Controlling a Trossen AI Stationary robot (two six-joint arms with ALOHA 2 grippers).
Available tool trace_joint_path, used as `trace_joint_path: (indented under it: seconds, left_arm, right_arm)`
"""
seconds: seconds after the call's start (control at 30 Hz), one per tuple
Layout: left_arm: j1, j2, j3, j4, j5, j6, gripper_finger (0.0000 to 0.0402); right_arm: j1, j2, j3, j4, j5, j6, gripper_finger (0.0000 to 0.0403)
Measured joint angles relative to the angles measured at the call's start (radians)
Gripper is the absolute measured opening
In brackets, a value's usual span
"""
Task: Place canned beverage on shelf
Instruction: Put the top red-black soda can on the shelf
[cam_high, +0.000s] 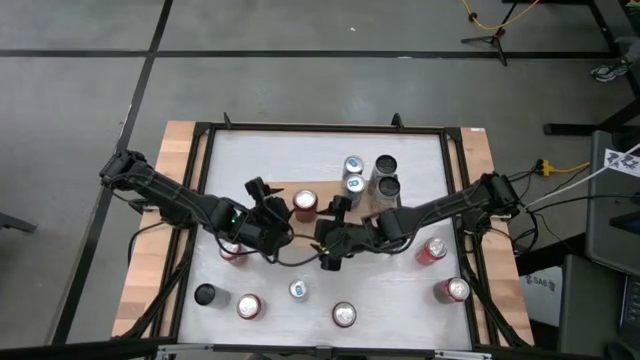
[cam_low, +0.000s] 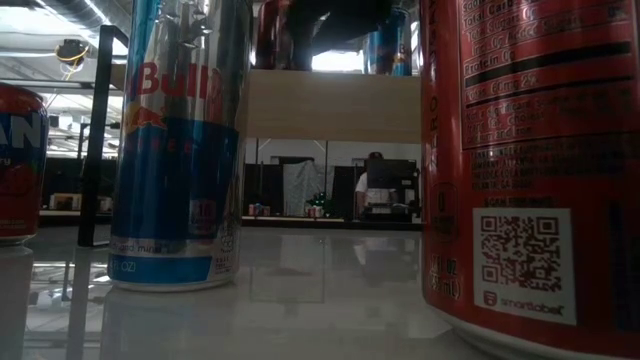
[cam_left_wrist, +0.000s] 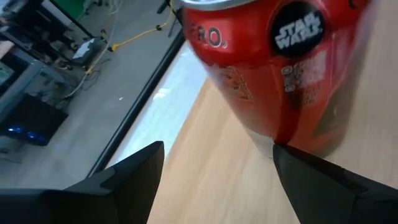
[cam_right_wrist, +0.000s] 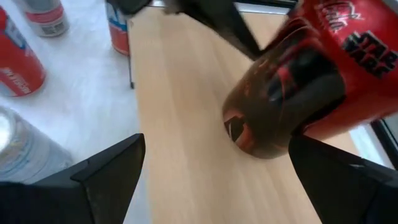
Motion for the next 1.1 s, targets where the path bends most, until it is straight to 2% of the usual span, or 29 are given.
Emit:
trace_joint_path:
  seconds: [0.23,0.43,0.77,1.1]
  left_arm:
    - [0.0,0.0,0.0,-0.022,-0.032,-0.003,0.0307]
    - [-0.003,0.0,0.001,-0.03,-0.031,-0.004,0.0307]
    - [-0.038,-0.004,0.001,-0.033,0.009,-0.005,0.0307]
    - [-0.084,-0.004,0.001,-0.004,0.062,-0.029,0.0307]
  right_arm:
    - [0.001,0.0,0.0,0.01,-0.099,-0.025,0.0386]
    - [0.016,-0.005,0.0,-0.002,-0.104,-0.025,0.0386]
    - [0.026,-0.064,0.0,-0.034,-0.035,-0.021,0.0386]
    - [0.025,-0.065,0.001,-0.055,0.074,-0.023,0.0386]
